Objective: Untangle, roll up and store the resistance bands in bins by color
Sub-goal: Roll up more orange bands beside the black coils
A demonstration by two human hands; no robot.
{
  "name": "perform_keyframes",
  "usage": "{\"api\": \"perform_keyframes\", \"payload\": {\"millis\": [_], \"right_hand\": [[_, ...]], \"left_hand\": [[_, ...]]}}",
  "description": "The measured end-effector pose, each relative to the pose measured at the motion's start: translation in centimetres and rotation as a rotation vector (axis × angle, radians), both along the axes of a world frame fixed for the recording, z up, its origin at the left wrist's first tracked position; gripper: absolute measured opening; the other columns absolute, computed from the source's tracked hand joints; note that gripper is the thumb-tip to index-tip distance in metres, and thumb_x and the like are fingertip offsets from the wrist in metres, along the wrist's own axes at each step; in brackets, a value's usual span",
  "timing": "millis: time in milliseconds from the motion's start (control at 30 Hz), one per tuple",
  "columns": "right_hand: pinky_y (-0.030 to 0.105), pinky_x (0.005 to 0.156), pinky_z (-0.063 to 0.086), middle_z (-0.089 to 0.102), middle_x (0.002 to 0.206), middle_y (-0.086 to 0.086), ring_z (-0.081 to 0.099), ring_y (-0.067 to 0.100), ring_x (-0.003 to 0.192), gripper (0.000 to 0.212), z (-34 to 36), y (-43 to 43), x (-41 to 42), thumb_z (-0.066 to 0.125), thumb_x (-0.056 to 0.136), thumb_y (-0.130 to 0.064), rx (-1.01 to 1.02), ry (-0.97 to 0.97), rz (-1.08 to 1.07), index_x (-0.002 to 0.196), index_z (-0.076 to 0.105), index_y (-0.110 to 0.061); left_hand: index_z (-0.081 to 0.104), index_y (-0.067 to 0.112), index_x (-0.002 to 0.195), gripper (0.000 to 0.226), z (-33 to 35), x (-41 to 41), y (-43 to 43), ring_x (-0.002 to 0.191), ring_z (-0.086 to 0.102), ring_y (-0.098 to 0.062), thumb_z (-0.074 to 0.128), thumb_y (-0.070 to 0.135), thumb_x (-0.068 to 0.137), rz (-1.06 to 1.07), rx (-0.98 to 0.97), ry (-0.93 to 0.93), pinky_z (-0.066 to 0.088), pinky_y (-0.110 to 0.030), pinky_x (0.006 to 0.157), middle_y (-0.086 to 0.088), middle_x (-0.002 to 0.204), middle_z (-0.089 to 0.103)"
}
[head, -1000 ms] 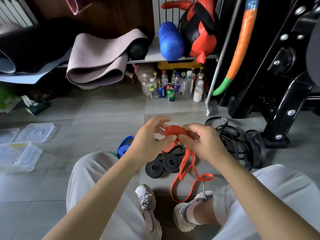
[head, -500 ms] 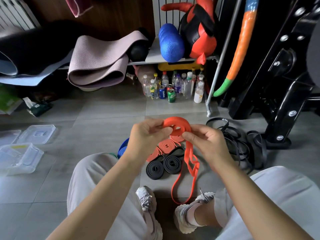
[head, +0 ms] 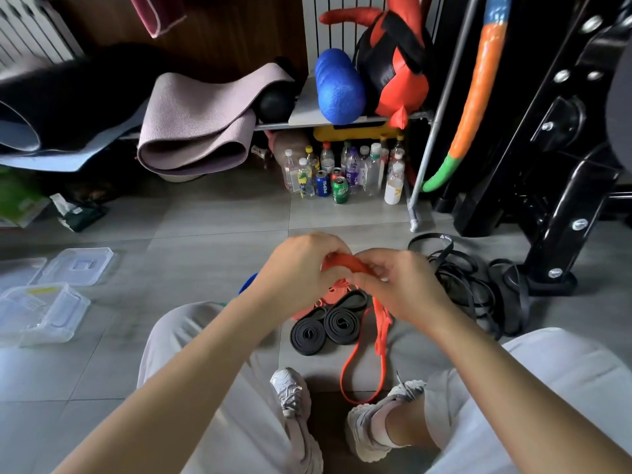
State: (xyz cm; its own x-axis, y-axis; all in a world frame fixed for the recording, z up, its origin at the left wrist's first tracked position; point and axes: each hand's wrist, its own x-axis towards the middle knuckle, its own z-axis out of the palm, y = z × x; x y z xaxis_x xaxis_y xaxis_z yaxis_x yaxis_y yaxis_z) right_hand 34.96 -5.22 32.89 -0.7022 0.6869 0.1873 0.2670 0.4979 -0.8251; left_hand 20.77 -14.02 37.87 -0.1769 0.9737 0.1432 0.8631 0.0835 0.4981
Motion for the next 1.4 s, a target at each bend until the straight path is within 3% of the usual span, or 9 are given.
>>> {"api": "perform_keyframes", "payload": {"millis": [167,333,533,633,800,1033,1133,1300,1400], "right_hand": [[0.042,0.082,0.055,0.074,0.082,-0.006,0.071,0.011,0.078,0.016,-0.2,0.6,0.3,0.078,0.075,-0.018,-0.158,0.105,-0.062,0.086,0.072,-0.029],[0.035,0.08,0.056,0.074,0.079,-0.004,0.071,0.013,0.077,0.018,0.3,0.5,0.3,0.079,0.073,-0.016,-0.268,0.229,-0.095,0.081,0.071,-0.03],[0.021,0.071,0.055,0.073,0.071,-0.008,0.068,0.005,0.068,0.012,1.1,-0.2,-0.3,0.071,0.067,-0.026,-0.44,0.408,-0.079,0.079,0.071,-0.026],[0.03,0.076,0.057,0.074,0.074,-0.001,0.07,0.014,0.071,0.009,1.1,0.3,0.0,0.072,0.067,-0.024,-0.445,0.366,-0.044,0.076,0.071,-0.024],[0.045,0.079,0.056,0.075,0.082,0.004,0.071,0.025,0.079,0.018,1.3,1.1,0.2,0.076,0.077,-0.013,-0.273,0.175,0.004,0.078,0.072,-0.03],[0.032,0.074,0.055,0.073,0.074,-0.011,0.069,0.009,0.073,0.025,2.3,1.3,0.3,0.078,0.074,-0.017,-0.142,0.131,-0.023,0.072,0.068,-0.04],[0.012,0.071,0.048,0.066,0.069,-0.024,0.064,-0.006,0.071,0.027,3.2,1.4,0.5,0.078,0.075,-0.022,-0.037,0.109,-0.07,0.073,0.063,-0.045],[0.024,0.076,0.052,0.074,0.079,-0.008,0.069,0.007,0.076,0.02,2.5,1.0,0.6,0.077,0.075,-0.016,-0.177,0.231,-0.107,0.081,0.069,-0.034],[0.021,0.075,0.052,0.073,0.077,-0.013,0.069,0.005,0.075,0.026,2.0,0.8,0.3,0.075,0.075,-0.011,-0.285,0.346,-0.102,0.083,0.069,-0.035]], "left_hand": [[0.065,0.021,0.09,0.009,0.0,-0.4,0.0,0.087,0.062,-0.015,0.065,0.014,0.085,0.104,0.139,-0.153,0.046,-0.027,0.081,0.003,0.09,0.068],[0.061,0.019,0.085,0.023,-0.8,0.1,-0.1,0.073,0.068,-0.01,0.059,-0.003,0.087,0.209,0.253,-0.799,0.057,-0.025,0.068,-0.002,0.079,0.068],[0.058,0.002,0.097,0.015,-1.8,1.5,-0.2,0.077,0.069,-0.012,0.045,0.004,0.093,0.182,0.291,-1.532,0.055,-0.021,0.067,-0.005,0.083,0.072],[0.056,0.004,0.099,0.011,-1.7,1.0,-0.2,0.078,0.068,-0.012,0.047,0.004,0.093,0.189,0.185,-1.421,0.056,-0.023,0.066,-0.003,0.086,0.071],[0.06,0.026,0.106,0.031,0.2,-0.9,0.5,0.09,0.062,-0.004,0.071,0.012,0.081,0.07,0.071,-0.5,0.05,-0.018,0.082,0.009,0.098,0.066],[0.065,0.03,0.084,0.018,1.0,-1.1,1.2,0.084,0.065,-0.016,0.069,0.012,0.082,0.062,0.027,-0.287,0.052,-0.039,0.083,0.005,0.084,0.07],[0.063,0.032,0.08,0.024,1.0,-0.6,1.1,0.077,0.067,-0.015,0.067,0.009,0.084,0.096,0.1,-0.368,0.054,-0.036,0.08,0.005,0.081,0.07],[0.063,0.015,0.087,0.018,0.8,0.6,1.2,0.066,0.067,-0.008,0.057,-0.002,0.088,0.173,0.231,-0.867,0.057,-0.022,0.066,-0.004,0.076,0.067],[0.063,0.007,0.093,0.014,-0.4,1.3,1.1,0.075,0.068,-0.017,0.05,0.002,0.092,0.19,0.256,-1.277,0.058,-0.025,0.068,-0.006,0.079,0.07]]}}
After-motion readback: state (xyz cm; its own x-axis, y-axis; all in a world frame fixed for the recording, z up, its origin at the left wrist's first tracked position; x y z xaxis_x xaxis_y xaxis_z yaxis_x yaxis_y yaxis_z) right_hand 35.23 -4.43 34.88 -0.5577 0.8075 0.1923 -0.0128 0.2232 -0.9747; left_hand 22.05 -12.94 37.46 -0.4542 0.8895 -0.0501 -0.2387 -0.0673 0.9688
